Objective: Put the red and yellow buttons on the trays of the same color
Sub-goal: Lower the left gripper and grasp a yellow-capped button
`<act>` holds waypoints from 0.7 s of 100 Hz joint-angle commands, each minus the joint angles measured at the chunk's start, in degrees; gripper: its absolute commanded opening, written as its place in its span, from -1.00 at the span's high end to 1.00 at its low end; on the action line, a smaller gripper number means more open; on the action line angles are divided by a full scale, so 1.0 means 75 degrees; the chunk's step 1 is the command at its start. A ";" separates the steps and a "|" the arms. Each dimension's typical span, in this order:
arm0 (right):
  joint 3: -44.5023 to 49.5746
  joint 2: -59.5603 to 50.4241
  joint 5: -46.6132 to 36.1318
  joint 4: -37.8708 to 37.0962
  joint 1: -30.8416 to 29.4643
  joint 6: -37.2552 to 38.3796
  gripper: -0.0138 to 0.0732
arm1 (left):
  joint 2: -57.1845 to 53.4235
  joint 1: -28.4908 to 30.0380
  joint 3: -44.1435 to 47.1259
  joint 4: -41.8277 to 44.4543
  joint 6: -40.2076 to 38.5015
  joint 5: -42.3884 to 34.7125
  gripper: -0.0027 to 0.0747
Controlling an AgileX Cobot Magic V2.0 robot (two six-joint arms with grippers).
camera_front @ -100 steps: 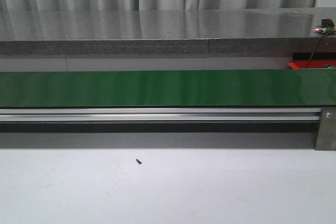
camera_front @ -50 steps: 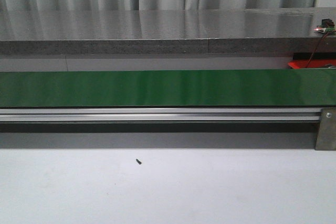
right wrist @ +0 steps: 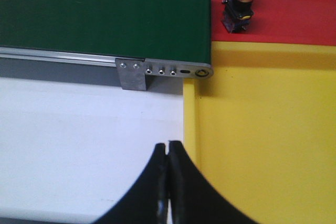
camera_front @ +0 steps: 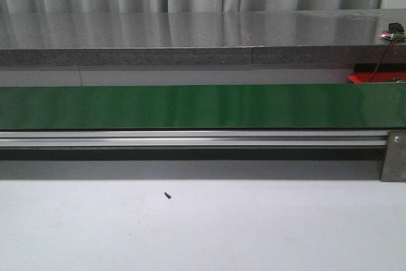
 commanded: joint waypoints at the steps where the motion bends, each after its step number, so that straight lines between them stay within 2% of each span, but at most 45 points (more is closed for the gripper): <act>1: -0.0163 0.0023 -0.0479 0.0029 0.0007 0.0016 0.84 | -0.0369 0.0025 -0.0229 -0.0116 0.0003 -0.0255 -0.14; 12: -0.0163 0.0023 -0.0479 0.0029 0.0007 0.0016 0.84 | -0.0369 0.0025 -0.0229 -0.0116 0.0003 -0.0364 0.29; 22: -0.0163 0.0023 -0.0479 0.0029 0.0007 0.0016 0.84 | -0.0369 0.0025 -0.0229 -0.0116 0.0003 -0.0399 0.47; 40: -0.0163 0.0023 -0.0479 0.0029 0.0007 0.0016 0.84 | -0.0714 0.0025 -0.0276 -0.0103 0.0003 -0.0237 0.47; 59: -0.0163 0.0023 -0.0479 0.0029 0.0007 0.0016 0.84 | -0.1864 0.0025 -0.0276 -0.0033 0.0003 -0.0218 0.47; 70: -0.0163 0.0023 -0.0479 0.0029 0.0007 0.0016 0.84 | -0.2434 -0.0233 -0.0276 -0.0033 0.0091 -0.0182 0.47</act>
